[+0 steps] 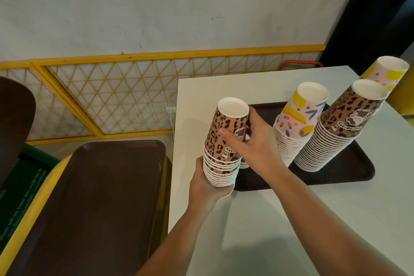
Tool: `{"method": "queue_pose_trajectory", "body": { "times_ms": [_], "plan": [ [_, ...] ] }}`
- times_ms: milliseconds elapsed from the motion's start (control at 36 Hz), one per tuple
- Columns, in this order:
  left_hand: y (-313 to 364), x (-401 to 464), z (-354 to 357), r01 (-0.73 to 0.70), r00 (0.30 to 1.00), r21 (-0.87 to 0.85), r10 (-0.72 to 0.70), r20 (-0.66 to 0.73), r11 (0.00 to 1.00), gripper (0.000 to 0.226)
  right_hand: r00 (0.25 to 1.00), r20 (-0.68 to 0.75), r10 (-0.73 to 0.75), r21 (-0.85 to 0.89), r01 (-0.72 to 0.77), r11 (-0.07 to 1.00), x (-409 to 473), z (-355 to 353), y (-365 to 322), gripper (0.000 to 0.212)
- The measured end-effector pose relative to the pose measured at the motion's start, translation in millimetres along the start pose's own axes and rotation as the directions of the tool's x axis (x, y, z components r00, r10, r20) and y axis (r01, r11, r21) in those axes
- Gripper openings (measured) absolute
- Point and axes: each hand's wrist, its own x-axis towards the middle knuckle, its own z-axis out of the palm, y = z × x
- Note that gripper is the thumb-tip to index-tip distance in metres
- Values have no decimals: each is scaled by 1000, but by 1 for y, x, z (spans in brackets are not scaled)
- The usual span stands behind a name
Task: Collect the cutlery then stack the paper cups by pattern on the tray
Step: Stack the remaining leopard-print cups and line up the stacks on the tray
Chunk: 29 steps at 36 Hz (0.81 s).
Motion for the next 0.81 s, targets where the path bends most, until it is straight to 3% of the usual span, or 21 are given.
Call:
{"method": "queue_pose_trajectory", "body": {
  "times_ms": [417,583,667,806],
  "plan": [
    [0,0,0,26,1000,12,-26,-13,1000,75,995,-96,-32,-28,30,999,10,-10,-16,41],
    [-2,1,-2,65,998,4,-65,-19,998,72,968,-251,-31,87,55,995,18,-22,-26,38],
    [-5,0,-2,81,996,-1,-81,-28,997,74,931,-362,-57,125,109,986,24,-30,-32,51],
    [-10,-1,-4,111,992,-9,-111,-57,994,83,874,-470,-119,31,151,988,26,-35,-30,55]
  ]
}}
